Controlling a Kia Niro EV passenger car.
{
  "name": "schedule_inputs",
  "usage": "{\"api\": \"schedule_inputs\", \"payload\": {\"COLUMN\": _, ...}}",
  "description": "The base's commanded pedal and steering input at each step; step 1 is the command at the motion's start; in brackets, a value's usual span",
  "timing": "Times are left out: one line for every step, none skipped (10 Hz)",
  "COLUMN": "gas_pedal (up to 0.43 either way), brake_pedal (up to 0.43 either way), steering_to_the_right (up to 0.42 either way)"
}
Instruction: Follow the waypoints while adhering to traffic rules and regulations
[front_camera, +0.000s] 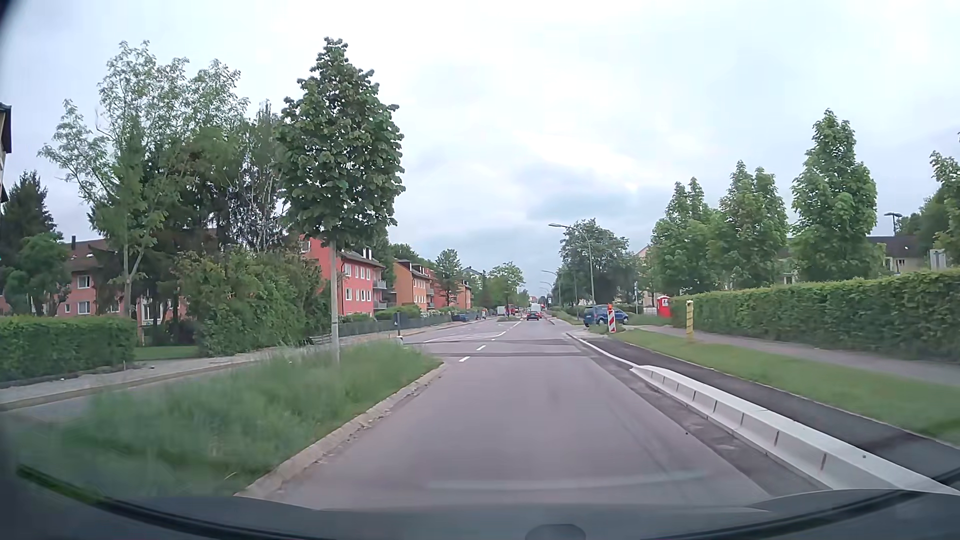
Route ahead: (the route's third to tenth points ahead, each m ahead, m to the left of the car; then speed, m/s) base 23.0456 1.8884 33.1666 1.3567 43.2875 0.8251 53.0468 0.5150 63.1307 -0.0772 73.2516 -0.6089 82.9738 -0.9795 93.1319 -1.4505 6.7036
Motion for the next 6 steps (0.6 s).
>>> {"api": "schedule_inputs", "payload": {"gas_pedal": 0.138, "brake_pedal": 0.000, "steering_to_the_right": 0.001}}
{"api": "schedule_inputs", "payload": {"gas_pedal": 0.138, "brake_pedal": 0.000, "steering_to_the_right": 0.003}}
{"api": "schedule_inputs", "payload": {"gas_pedal": 0.138, "brake_pedal": 0.000, "steering_to_the_right": 0.003}}
{"api": "schedule_inputs", "payload": {"gas_pedal": 0.138, "brake_pedal": 0.000, "steering_to_the_right": 0.003}}
{"api": "schedule_inputs", "payload": {"gas_pedal": 0.138, "brake_pedal": 0.000, "steering_to_the_right": 0.003}}
{"api": "schedule_inputs", "payload": {"gas_pedal": 0.138, "brake_pedal": 0.000, "steering_to_the_right": 0.003}}
